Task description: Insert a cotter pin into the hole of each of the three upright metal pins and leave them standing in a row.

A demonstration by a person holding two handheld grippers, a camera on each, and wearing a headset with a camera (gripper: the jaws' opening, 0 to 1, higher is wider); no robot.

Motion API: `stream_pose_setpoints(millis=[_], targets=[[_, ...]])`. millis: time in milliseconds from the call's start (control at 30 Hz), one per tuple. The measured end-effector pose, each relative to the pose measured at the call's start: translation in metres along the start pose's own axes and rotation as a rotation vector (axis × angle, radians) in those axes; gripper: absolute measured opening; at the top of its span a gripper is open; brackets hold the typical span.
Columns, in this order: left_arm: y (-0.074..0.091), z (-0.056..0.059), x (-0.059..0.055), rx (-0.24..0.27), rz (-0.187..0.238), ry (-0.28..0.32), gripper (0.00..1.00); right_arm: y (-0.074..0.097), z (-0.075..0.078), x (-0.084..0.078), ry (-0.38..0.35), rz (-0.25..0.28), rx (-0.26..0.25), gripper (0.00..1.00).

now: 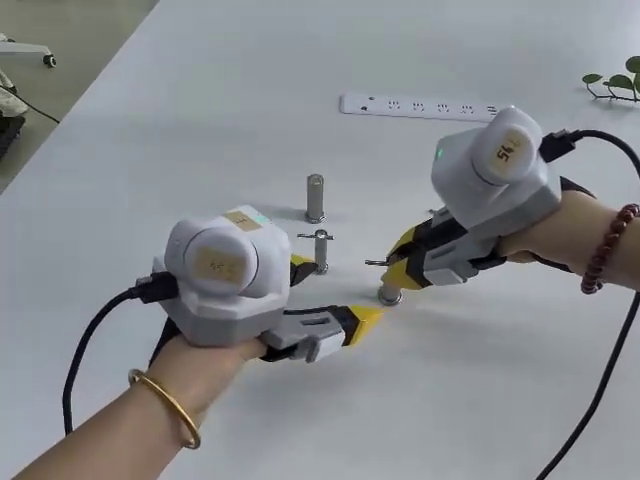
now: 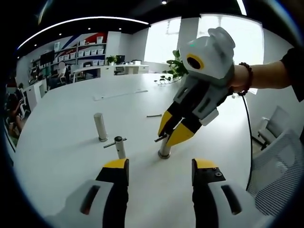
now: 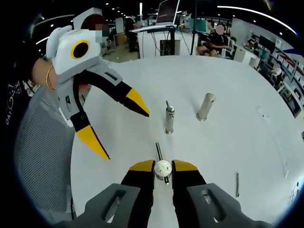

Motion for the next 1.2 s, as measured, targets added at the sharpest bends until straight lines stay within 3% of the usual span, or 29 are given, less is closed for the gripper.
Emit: stream_pose_setpoints(millis=[233,467,700,967,1200], targets=[[0.009,-0.003,-0.008,0.018,-0.009,-0.002,0.57,0.0,0.002,0.0,-0.004,-0.002,-0.001,0.08],[0.017,-0.007,-0.007,0.03,0.03,0.014,0.64,0.001,0.007,0.0,0.0,-0.006,-0.004,0.08],[0.018,-0.01,-0.008,0.051,0.06,0.039,0.66,0.0,0.014,0.006,0.035,-0.007,-0.006,0.08],[0.02,-0.013,-0.008,0.067,0.063,0.031,0.7,-0.004,0.029,0.009,0.038,-0.018,-0.008,0.08],[0.017,-0.012,-0.008,0.064,0.055,0.024,0.71,-0.005,0.029,0.011,0.043,-0.015,0.012,0.08]])
Point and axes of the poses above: the centre of the closed fingertips' face, and the gripper's own axes: y roughly backward along the fingers, z roughly to its right, x roughly out of its top, the point moved 7 cm from there along y, roughly backward along the fingers, and after that the axes turned 8 degrees about -z, right-handed, at the moved point
